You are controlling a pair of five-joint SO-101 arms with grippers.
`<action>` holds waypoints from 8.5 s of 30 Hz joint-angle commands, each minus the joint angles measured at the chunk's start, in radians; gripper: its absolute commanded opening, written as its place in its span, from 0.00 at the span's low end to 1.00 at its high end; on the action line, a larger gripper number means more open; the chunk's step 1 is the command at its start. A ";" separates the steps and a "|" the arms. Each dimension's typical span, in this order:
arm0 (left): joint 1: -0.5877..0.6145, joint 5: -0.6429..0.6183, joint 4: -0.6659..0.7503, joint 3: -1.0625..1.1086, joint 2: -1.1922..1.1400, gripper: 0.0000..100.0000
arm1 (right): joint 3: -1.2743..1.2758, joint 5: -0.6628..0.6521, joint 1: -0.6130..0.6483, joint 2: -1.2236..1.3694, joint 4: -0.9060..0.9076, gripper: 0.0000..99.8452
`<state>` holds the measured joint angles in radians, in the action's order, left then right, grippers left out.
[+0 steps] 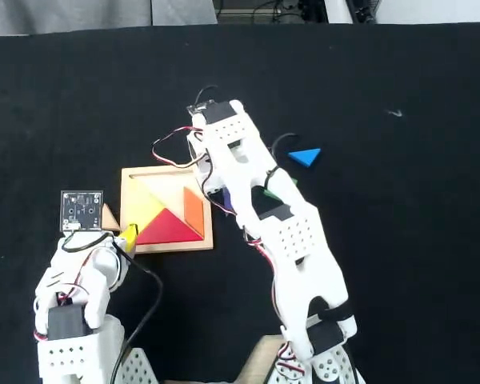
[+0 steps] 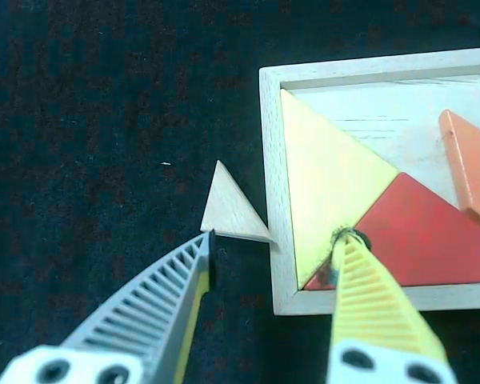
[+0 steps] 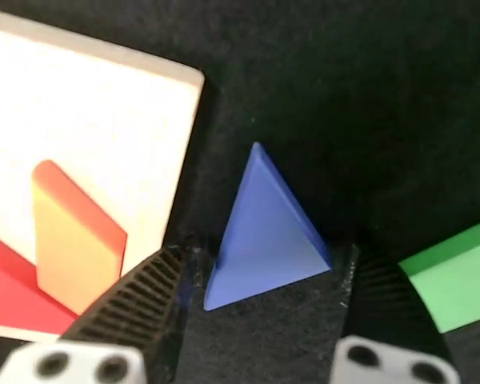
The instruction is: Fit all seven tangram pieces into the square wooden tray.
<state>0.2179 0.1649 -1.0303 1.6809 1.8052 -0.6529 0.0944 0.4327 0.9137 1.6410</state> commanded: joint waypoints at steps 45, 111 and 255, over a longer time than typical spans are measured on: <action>-0.007 0.005 0.015 0.019 0.008 0.24 | -0.328 -0.655 0.123 -0.035 0.017 0.12; -0.007 0.005 0.015 0.019 0.008 0.24 | -0.435 -0.549 0.149 -0.064 0.123 0.01; 0.159 0.146 -0.186 -0.848 -0.945 0.24 | 2.061 -0.318 -0.245 -1.860 -1.080 0.19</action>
<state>0.3636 0.3046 -1.1546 1.0073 1.1055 1.4124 -0.2263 0.1995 -0.9260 0.5792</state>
